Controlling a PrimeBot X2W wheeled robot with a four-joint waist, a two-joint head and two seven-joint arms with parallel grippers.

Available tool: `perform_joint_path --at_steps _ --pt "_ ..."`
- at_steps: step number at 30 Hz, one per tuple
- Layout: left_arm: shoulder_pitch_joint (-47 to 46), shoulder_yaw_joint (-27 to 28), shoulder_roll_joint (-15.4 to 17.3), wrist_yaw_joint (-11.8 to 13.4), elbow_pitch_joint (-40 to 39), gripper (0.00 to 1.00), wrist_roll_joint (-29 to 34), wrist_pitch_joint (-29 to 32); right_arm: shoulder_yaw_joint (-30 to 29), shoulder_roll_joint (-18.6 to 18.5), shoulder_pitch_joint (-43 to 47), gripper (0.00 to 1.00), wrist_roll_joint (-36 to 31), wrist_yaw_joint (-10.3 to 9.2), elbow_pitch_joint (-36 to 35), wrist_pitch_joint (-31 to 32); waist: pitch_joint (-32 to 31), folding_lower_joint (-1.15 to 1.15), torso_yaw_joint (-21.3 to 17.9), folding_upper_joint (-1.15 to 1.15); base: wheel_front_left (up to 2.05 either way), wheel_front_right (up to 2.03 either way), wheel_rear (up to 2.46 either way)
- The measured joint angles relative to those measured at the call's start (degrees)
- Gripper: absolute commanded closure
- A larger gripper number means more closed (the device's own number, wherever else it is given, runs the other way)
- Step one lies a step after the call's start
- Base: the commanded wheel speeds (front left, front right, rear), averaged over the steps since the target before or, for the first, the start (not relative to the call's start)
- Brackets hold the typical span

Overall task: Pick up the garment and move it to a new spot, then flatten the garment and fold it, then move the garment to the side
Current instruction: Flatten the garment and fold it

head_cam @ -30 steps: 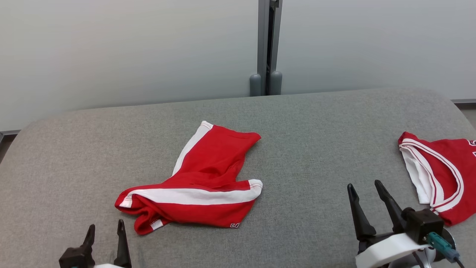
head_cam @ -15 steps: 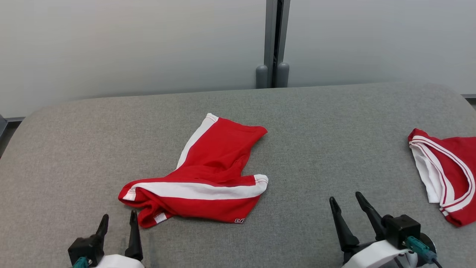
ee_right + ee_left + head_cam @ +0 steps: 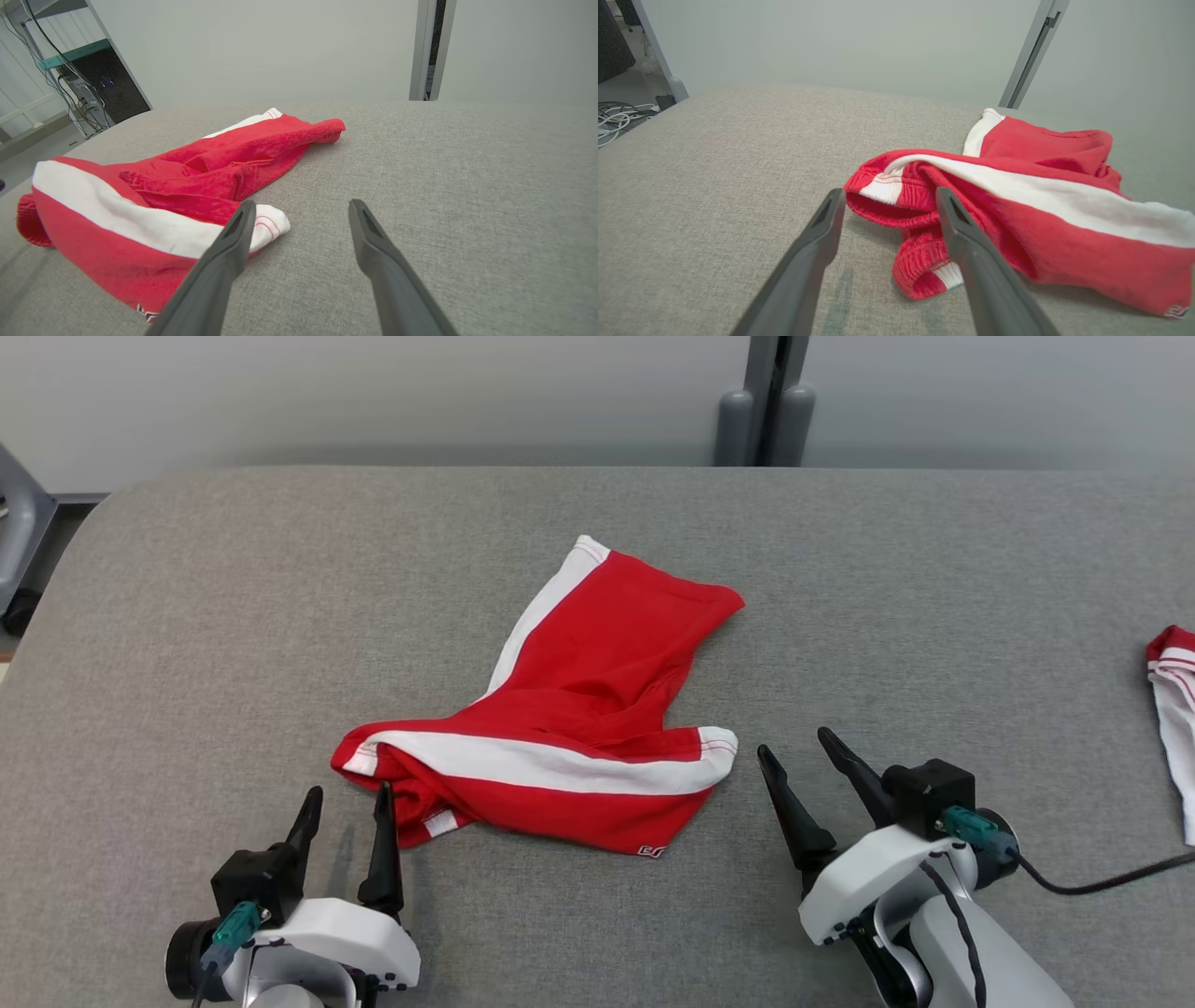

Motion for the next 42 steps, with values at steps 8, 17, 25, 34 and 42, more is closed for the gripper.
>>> perform_joint_path --at_steps 8,17,25,34,42 --pt "-0.47 -1.97 -0.03 0.13 -0.74 0.00 -0.98 0.01 2.98 0.03 -6.10 0.00 3.85 0.00 7.62 0.00 3.03 0.00 3.67 0.00 0.00 0.00 0.00" --pt "-1.31 -3.34 -0.02 0.56 -1.65 0.00 -2.15 0.01 4.23 0.07 -9.55 0.76 5.20 0.00 13.24 0.00 5.24 0.00 5.71 0.00 0.00 0.00 0.00" --pt "-1.52 -3.76 -0.02 0.47 -1.68 0.00 -2.63 0.01 0.49 -0.64 -8.76 1.00 6.25 0.00 10.26 0.00 5.26 0.00 4.78 0.00 0.00 0.00 0.00" --pt "-0.94 -6.48 -0.03 -2.53 0.88 0.00 -5.83 0.01 -7.69 -0.87 -1.40 1.00 2.55 0.00 4.71 0.00 2.82 0.00 2.58 0.00 0.00 0.00 0.00" --pt "-1.30 -7.61 -0.05 -5.58 2.27 0.00 -10.49 0.01 -9.70 -0.38 1.10 1.00 0.52 0.00 3.19 0.00 1.92 0.00 1.31 0.00 0.00 0.00 0.00"
